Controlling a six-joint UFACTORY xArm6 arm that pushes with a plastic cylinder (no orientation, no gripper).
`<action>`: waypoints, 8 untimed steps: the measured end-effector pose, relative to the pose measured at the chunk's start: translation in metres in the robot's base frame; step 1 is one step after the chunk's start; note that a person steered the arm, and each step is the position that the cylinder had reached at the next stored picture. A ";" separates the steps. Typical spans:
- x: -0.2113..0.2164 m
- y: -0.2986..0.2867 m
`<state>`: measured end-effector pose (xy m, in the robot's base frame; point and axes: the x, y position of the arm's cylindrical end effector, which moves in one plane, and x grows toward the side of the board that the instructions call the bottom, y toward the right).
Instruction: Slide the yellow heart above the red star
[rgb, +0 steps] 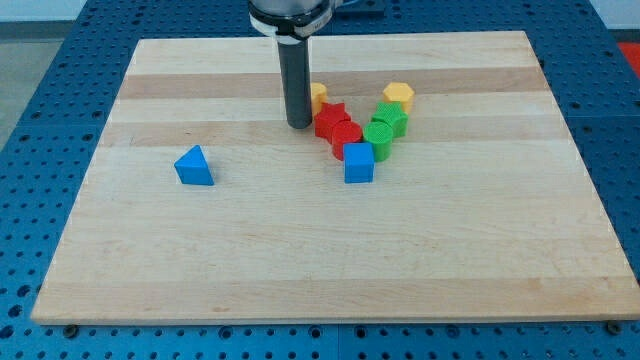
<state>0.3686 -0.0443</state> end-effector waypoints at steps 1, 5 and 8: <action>0.000 0.000; -0.022 -0.049; -0.011 -0.034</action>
<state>0.3577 -0.0783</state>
